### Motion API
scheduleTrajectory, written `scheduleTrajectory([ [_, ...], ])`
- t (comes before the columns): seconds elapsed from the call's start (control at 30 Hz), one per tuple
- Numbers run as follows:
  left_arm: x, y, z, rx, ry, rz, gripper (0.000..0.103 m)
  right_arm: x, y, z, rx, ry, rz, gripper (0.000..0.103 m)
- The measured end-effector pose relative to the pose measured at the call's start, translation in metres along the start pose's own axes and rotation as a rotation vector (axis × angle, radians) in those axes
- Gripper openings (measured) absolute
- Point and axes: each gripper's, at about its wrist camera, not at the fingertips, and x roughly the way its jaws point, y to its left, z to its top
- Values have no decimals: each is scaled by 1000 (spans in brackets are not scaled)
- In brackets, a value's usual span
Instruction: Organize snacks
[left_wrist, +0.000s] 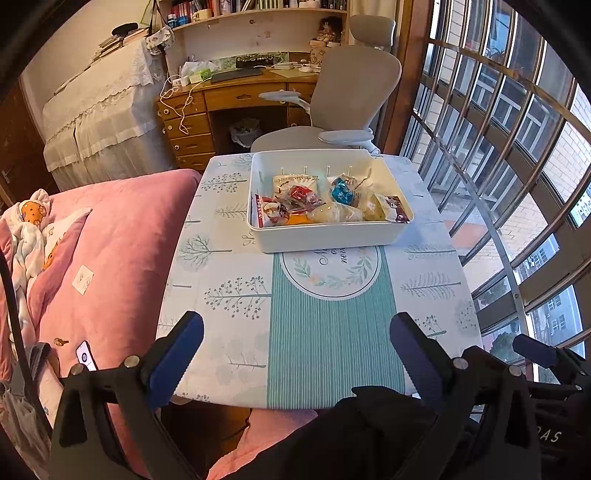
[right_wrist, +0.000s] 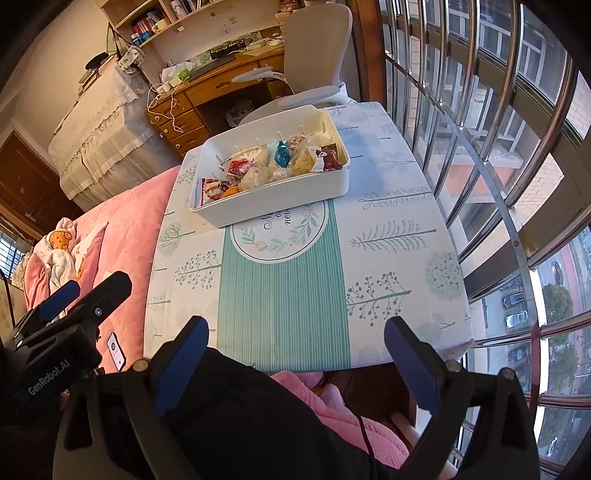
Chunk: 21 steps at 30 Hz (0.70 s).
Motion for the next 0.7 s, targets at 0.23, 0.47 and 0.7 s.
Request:
scheduleTrajectory([
  [0.23,2,0,1,0,3,-1,101,6,-2,6,5,11,-6,97],
  [0.47,6,0,7,7,3,-2,101,8,-1,8,8,10,-5,97],
  [0.7,7,-2,9,9,6,-1,101,11,-4,10,14,16,-8,97],
])
